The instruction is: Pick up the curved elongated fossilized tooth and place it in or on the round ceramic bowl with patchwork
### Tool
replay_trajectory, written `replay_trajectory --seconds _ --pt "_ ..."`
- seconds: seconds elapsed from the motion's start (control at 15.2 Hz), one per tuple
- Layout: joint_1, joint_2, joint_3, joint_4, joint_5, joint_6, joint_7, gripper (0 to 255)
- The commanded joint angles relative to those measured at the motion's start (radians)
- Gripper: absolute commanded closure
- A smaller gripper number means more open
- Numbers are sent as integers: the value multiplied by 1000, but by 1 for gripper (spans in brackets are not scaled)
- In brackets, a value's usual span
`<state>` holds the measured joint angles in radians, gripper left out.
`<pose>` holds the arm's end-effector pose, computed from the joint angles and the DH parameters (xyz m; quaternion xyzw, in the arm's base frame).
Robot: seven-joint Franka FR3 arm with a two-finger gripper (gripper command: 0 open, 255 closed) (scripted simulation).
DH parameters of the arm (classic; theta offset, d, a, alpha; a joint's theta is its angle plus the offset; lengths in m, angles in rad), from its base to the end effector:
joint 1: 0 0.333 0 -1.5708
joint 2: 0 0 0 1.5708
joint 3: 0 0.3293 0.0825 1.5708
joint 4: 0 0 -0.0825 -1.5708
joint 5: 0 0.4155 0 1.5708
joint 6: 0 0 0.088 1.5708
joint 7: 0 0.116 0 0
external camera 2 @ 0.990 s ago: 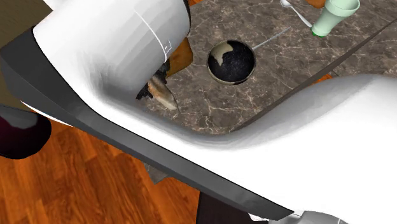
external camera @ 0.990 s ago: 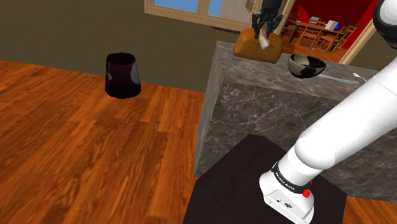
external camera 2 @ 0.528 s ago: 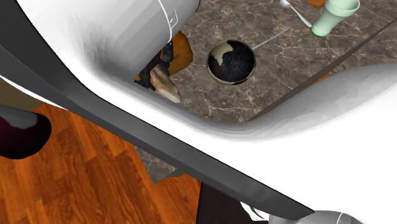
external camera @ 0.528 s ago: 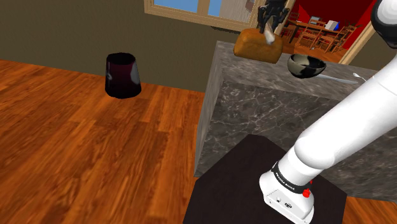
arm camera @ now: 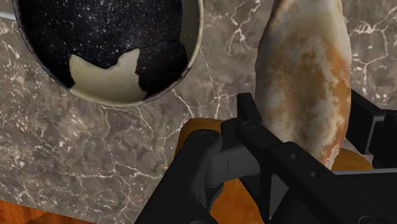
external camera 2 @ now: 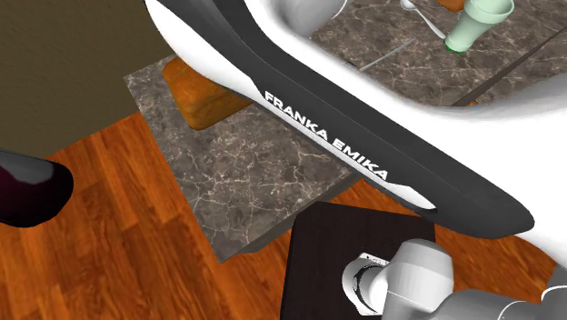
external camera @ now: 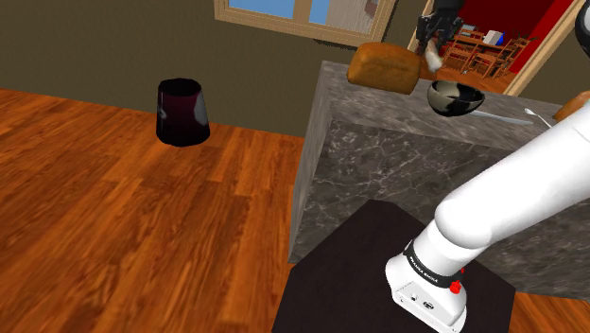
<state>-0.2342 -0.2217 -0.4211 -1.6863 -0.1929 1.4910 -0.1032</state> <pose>0.3743 -0.3504 0.6740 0.9599 -0.2757 -0.0155 0.0488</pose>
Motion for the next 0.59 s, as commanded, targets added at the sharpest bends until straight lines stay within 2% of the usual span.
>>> replay_trajectory --seconds 0.0,0.53 --pt "-17 -11 -27 -3 -9 0 -45 255" --pt "-86 -4 -158 22 -28 16 -246 255"
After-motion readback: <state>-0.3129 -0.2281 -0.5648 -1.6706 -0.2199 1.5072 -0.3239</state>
